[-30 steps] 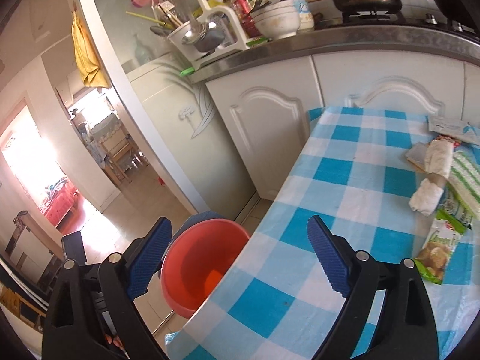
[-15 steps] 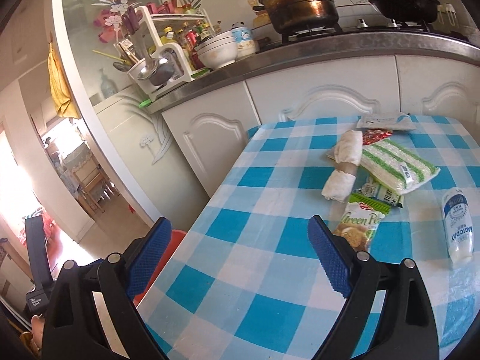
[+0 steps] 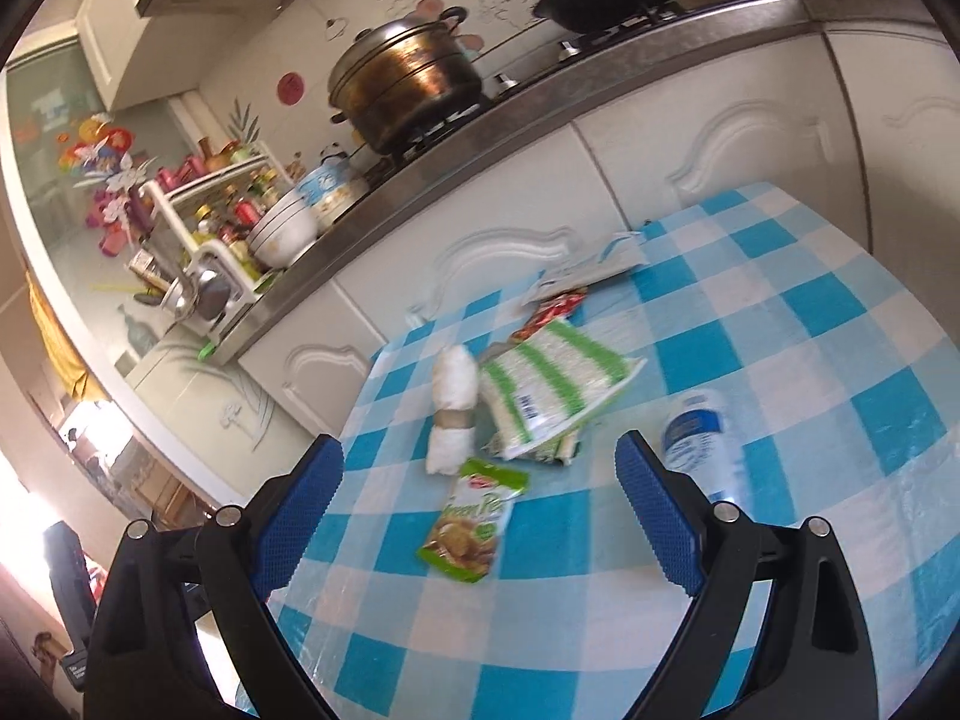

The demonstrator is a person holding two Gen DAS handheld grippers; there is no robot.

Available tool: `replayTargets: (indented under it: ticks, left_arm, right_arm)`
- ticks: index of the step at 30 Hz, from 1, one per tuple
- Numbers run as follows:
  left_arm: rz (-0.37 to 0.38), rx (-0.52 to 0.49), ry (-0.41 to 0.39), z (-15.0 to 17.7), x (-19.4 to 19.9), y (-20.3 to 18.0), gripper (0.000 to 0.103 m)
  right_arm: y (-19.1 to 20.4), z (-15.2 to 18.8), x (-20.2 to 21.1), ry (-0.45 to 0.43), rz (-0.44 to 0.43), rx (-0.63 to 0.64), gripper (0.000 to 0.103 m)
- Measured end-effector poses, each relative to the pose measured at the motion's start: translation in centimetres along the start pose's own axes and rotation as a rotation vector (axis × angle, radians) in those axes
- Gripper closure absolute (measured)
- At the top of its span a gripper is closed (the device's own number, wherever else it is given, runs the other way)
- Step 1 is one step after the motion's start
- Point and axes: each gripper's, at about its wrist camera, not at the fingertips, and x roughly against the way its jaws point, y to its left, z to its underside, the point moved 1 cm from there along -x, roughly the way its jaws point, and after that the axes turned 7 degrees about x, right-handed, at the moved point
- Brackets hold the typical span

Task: Collect trash
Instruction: 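Return both tools to the table, then grasp the white wipes packet with the left tool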

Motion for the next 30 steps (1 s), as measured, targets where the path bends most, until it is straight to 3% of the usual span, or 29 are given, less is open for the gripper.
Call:
replayTargets:
  ticks: [10,17,20,24,30]
  left_arm:
    - [0.051,-0.223,0.013,-1.2,-3.5,-11.1,0.005]
    - [0.096,-0.282,0.042,-5.5,-7.4,-17.6,0.005]
    - [0.151,-0.285,0.095,-7.8,-10.1,-20.7,0.005]
    - [0.134,-0.318,0.147,-11.0,-14.9,-25.1,0.005]
    - [0.017,-0.183,0.146,-16.4,-22.5,-29.5,0.006]
  right_arm:
    - [-10.3,-1.0,1.2,0.01,0.063,-0.197,0.01]
    - [-12.8,-0.9,1.6,-0.001,0.052,-0.234,0.01]
    - [-13.2,-0.8,1.6,-0.004,0.043,-0.238,0.01]
    - [-13.7,-0.8,1.6,-0.003,0.036,-0.245,0.01]
    - [-14.3,-1.2,1.9,-0.021,0.017,-0.255,0.01]
